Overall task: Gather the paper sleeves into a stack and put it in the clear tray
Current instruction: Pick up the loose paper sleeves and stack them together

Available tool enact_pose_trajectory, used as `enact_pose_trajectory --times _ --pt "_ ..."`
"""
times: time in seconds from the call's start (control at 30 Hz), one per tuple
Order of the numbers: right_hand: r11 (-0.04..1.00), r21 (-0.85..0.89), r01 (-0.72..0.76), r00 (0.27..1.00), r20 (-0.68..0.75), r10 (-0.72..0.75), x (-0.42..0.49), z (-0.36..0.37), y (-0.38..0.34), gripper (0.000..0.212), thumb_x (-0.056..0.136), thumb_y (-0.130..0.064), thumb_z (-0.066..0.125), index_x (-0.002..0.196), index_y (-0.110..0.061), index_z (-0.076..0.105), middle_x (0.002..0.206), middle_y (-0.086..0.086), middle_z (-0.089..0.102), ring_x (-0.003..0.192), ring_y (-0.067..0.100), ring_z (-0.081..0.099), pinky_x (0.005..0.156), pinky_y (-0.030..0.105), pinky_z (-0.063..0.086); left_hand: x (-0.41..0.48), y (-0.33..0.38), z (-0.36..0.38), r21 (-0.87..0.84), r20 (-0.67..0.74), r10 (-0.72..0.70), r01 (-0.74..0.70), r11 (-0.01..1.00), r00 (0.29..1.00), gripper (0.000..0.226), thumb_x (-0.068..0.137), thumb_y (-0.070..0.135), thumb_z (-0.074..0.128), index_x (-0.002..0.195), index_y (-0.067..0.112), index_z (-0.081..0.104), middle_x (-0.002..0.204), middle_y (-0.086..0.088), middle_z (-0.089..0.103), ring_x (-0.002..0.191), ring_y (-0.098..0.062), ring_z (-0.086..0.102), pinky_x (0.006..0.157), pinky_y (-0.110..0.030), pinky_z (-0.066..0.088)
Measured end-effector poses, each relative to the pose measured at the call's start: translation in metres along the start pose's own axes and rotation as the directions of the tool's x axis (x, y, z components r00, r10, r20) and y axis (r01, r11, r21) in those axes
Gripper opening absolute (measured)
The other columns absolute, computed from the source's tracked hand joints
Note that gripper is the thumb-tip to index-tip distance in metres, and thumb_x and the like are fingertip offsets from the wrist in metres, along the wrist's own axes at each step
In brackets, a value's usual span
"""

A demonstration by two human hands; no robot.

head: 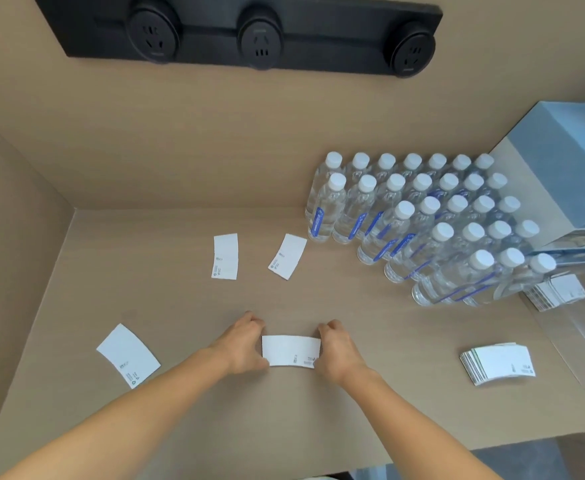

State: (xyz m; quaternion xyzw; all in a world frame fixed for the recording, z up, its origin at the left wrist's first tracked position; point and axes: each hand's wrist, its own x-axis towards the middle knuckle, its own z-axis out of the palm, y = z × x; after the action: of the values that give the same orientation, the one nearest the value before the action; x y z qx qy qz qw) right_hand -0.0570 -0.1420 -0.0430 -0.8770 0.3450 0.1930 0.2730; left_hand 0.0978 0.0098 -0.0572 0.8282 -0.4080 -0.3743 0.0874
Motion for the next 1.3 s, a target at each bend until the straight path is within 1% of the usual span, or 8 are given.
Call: enact_pose_trajectory --times 0.2,0.3,0.6,0.73,0.87,1.13,1.2,1.3 --pt "0.990 0.141 0.016 0.998 -0.061 -0.008 0.030 -0.040 -0.018 0.018 0.083 -0.008 0.058 0.100 -0.004 0.059 0.103 0.008 0.047 0.096 0.031 0.057 0.084 0.029 0.048 0.023 0.010 -0.051 0.094 -0.042 -0.007 0.011 0.995 0.999 0.039 0.085 0.026 0.065 0.119 0.011 0.056 0.114 -0.003 0.045 0.113 -0.024 0.051 0.090 -0.029 0.044" --pt "0.982 0.183 0.043 0.996 -0.089 -0.027 0.048 -0.052 -0.031 0.029 0.084 -0.011 0.060 0.111 0.000 0.060 0.114 0.014 0.053 0.103 0.033 0.057 0.090 0.033 0.050 0.037 0.019 -0.071 0.118 -0.081 -0.024 0.033 0.992 0.996 0.047 0.090 0.023 0.060 0.135 0.013 0.049 0.130 -0.006 0.045 0.125 -0.026 0.045 0.099 -0.032 0.041" --pt "0.924 0.372 -0.084 0.980 -0.139 0.145 0.094 -0.067 -0.057 0.041 0.087 -0.019 0.063 0.122 0.002 0.055 0.123 0.018 0.054 0.113 0.033 0.056 0.093 0.033 0.047 0.086 0.031 -0.115 0.274 -0.041 0.068 -0.055 0.960 0.997 0.048 0.092 0.012 0.051 0.138 0.025 0.050 0.128 -0.001 0.047 0.123 -0.025 0.049 0.093 -0.036 0.047" --pt "0.835 0.517 -0.188 0.946 -0.135 0.296 0.109 -0.056 -0.072 0.036 0.086 -0.023 0.067 0.109 0.001 0.055 0.118 0.019 0.054 0.106 0.032 0.055 0.085 0.033 0.044 0.116 0.041 -0.141 0.507 0.007 0.216 -0.190 0.841 0.976 0.054 0.089 0.002 0.053 0.137 0.026 0.050 0.126 -0.001 0.050 0.115 -0.026 0.051 0.076 -0.031 0.042" --pt "0.755 0.604 -0.256 0.899 -0.137 0.415 0.121 -0.037 -0.086 0.044 0.082 -0.030 0.071 0.109 -0.001 0.053 0.116 0.016 0.053 0.108 0.033 0.053 0.090 0.037 0.045 0.145 0.049 -0.158 0.651 0.089 0.346 -0.317 0.690 0.934 0.048 0.088 0.006 0.057 0.132 0.025 0.050 0.118 -0.003 0.049 0.112 -0.024 0.047 0.076 -0.035 0.043" --pt "0.636 0.711 -0.300 0.806 -0.167 0.568 0.134 -0.004 -0.110 0.052 0.075 -0.038 0.073 0.112 -0.009 0.052 0.115 0.007 0.045 0.111 0.029 0.047 0.094 0.038 0.045 0.190 0.040 -0.164 0.664 0.300 0.450 -0.523 0.534 0.841 0.031 0.099 0.027 0.049 0.130 0.029 0.046 0.114 -0.003 0.048 0.108 -0.024 0.050 0.091 -0.040 0.047" --pt "0.661 0.675 -0.327 0.777 -0.206 0.595 0.139 0.001 -0.116 0.059 0.071 -0.042 0.074 0.116 -0.012 0.050 0.115 0.005 0.043 0.112 0.027 0.043 0.091 0.034 0.044 0.196 0.036 -0.160 0.629 0.346 0.468 -0.571 0.527 0.813 0.040 0.100 0.026 0.048 0.139 0.034 0.042 0.127 -0.004 0.046 0.120 -0.025 0.047 0.094 -0.036 0.043" --pt "0.675 0.633 -0.379 0.708 -0.271 0.652 0.147 0.007 -0.123 0.070 0.064 -0.046 0.077 0.117 -0.014 0.046 0.116 0.006 0.043 0.110 0.027 0.041 0.090 0.036 0.044 0.200 0.034 -0.160 0.623 0.413 0.430 -0.593 0.510 0.803 0.063 0.095 0.013 0.048 0.147 0.043 0.028 0.127 -0.002 0.038 0.116 -0.024 0.041 0.078 -0.034 0.036"
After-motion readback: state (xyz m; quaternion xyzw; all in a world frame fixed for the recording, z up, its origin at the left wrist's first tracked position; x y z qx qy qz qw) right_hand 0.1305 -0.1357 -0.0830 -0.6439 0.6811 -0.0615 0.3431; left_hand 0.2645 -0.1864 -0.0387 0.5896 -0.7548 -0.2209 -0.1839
